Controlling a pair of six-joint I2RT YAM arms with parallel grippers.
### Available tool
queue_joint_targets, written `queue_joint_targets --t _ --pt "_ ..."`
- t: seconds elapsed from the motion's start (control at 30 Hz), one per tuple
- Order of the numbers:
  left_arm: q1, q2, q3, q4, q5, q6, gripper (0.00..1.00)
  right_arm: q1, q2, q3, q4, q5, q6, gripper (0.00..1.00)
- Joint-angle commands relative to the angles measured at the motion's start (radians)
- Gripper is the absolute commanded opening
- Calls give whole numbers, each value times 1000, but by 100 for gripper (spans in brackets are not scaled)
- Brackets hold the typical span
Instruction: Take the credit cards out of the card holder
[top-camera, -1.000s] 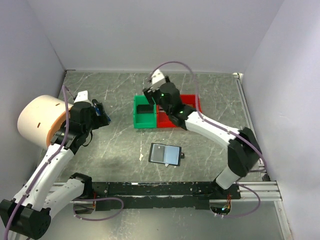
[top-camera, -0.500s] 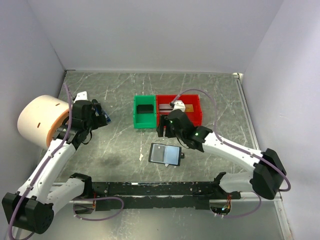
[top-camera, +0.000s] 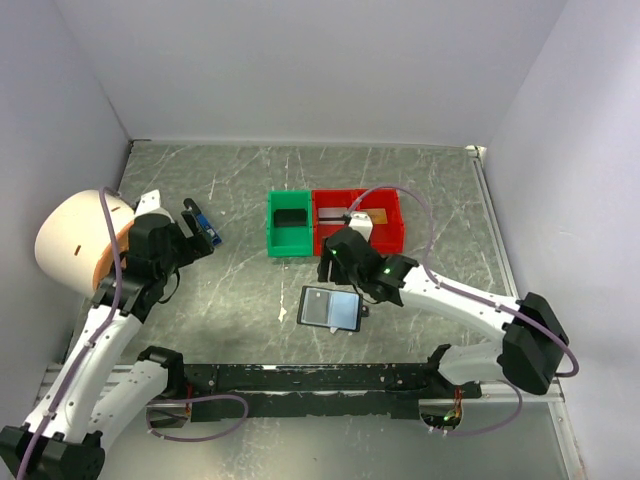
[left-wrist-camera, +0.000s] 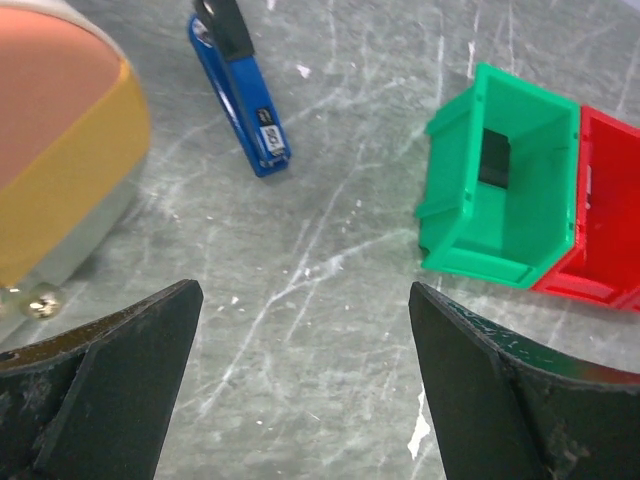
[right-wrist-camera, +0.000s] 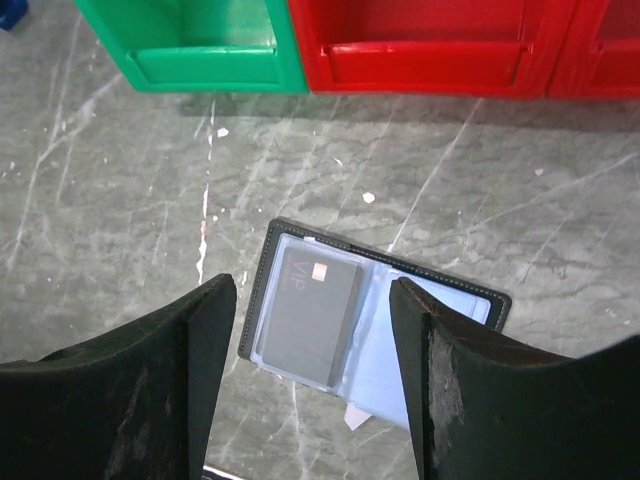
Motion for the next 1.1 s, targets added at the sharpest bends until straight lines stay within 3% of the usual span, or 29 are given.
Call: queue_joint_targets --t 0.0,0.1,0.3,0.5,0.87,1.07 --pt "9 17 -35 87 137 -26 97 40 33 38 -43 115 102 63" --pt "9 26 -51 145 191 -20 96 62 41 41 -76 146 155 62" --pt "9 59 7 130 165 -4 96 147 95 10 45 66 186 56" --pt "9 25 -18 141 149 14 97 209 260 119 -140 206 290 60" --pt "9 62 -9 98 193 16 96 194 350 79 -66 152 266 68" --pt "8 70 8 78 182 36 97 185 434 85 -45 125 267 66"
